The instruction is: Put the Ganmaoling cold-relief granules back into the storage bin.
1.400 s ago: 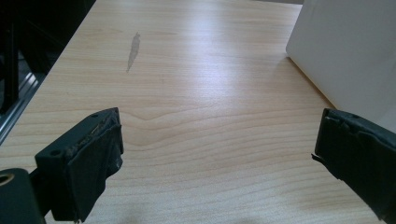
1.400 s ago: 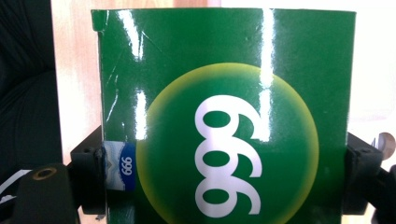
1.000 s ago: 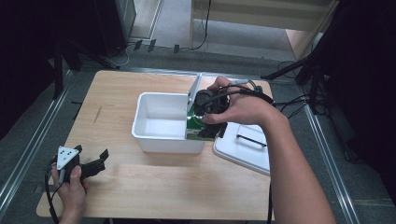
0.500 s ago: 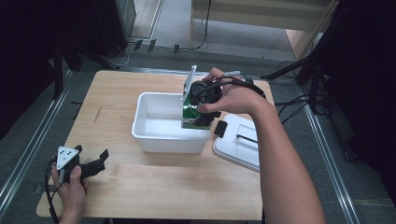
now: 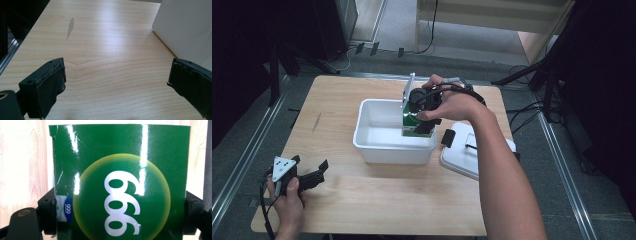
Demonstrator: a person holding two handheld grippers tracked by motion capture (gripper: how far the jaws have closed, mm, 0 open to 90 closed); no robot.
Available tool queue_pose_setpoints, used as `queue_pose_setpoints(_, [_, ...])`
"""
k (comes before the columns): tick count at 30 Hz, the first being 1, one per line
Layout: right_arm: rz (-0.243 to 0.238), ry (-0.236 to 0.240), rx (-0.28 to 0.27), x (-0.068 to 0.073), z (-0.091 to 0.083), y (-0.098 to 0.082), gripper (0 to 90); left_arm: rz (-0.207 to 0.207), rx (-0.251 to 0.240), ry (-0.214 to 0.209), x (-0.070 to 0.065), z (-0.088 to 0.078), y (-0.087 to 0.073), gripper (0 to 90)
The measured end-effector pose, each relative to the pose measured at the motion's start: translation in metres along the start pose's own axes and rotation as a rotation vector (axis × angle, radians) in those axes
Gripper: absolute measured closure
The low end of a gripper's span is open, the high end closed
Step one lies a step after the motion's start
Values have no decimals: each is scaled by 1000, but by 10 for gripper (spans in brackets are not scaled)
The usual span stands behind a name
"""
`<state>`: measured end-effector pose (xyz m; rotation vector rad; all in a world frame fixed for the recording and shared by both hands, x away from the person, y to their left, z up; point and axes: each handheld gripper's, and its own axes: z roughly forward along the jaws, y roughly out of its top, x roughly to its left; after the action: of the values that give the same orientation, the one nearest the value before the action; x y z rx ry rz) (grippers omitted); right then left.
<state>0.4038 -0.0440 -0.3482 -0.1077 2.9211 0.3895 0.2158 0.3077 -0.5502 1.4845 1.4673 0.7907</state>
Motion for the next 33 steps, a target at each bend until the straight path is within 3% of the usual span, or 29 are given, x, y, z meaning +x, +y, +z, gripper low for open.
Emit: queue_pose_setpoints(33, [-11,13,15,-5,56,-14,152,-3,-2,-3,0,0,0,17])
